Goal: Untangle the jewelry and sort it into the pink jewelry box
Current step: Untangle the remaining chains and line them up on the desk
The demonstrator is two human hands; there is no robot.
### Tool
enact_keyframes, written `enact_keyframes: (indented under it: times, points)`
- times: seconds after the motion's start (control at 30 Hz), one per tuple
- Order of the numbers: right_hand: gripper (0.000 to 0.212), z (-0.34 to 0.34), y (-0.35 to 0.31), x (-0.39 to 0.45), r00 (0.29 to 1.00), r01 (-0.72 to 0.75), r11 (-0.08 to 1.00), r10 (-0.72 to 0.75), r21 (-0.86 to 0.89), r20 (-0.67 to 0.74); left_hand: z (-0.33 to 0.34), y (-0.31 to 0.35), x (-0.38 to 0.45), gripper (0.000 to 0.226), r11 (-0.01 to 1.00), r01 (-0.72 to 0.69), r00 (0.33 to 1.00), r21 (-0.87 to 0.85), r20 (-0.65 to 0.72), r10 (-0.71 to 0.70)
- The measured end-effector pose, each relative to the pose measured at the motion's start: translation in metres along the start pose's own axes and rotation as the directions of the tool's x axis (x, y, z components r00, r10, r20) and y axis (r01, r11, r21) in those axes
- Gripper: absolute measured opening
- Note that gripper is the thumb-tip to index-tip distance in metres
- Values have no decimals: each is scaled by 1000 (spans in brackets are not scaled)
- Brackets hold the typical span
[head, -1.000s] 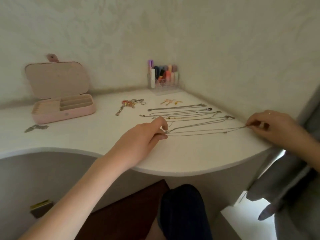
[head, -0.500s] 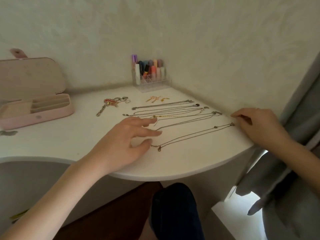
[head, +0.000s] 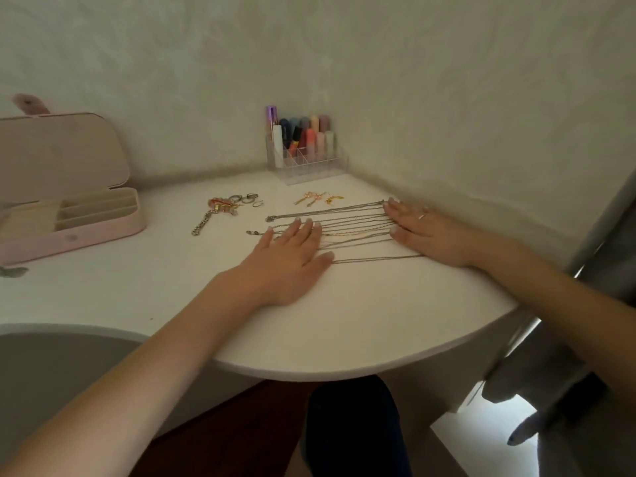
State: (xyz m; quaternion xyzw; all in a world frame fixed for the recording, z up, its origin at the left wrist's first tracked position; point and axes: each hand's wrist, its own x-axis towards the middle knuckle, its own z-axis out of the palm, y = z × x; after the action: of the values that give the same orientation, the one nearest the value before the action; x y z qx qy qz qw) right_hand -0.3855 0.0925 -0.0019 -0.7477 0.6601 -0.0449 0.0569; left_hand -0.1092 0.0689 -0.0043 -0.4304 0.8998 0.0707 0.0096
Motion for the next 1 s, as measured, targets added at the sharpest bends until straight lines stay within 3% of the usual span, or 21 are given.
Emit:
enact_keyframes:
  times: [0.23,0.37,0.43,0.53,0.67,0.77,0.87,0.93,1.0]
  points:
    - [60,2,5,11,998,-15,992,23,123,-64,3,-5,6,60,999,-48,999,17,-24,48]
    - [55,0,2,6,980,30,994,-9,102,-197,3,-6,0,56,996,-40,984,82,-172,54]
    - [55,-2,-3,3,917,81,994,-46,71,-396,2,-11,-7,61,989,-34,953,144,-293,75]
    - [52,-5,-27,6,718,177,979,-56,105,-693,1,-34,-23,69,994,15,927,110,-373,27]
    - [45,-5,-104,31,703,368,913,-148,177,-696,-2,-81,-53,57,990,130,910,-52,-390,-141]
    - [40,0,-183,53,708,523,839,-329,150,-625,-5,-121,-84,47,974,200,829,-107,-510,-227]
    - [29,15,-262,77,697,617,779,-476,110,-536,-9,-159,-119,41,919,284,687,-274,-610,-394]
    - [26,31,-310,92,671,663,742,-526,103,-523,-11,-183,-141,39,864,380,588,-329,-635,-501]
    - [22,46,-351,105,648,700,701,-545,134,-532,-10,-204,-159,33,831,433,541,-349,-636,-550]
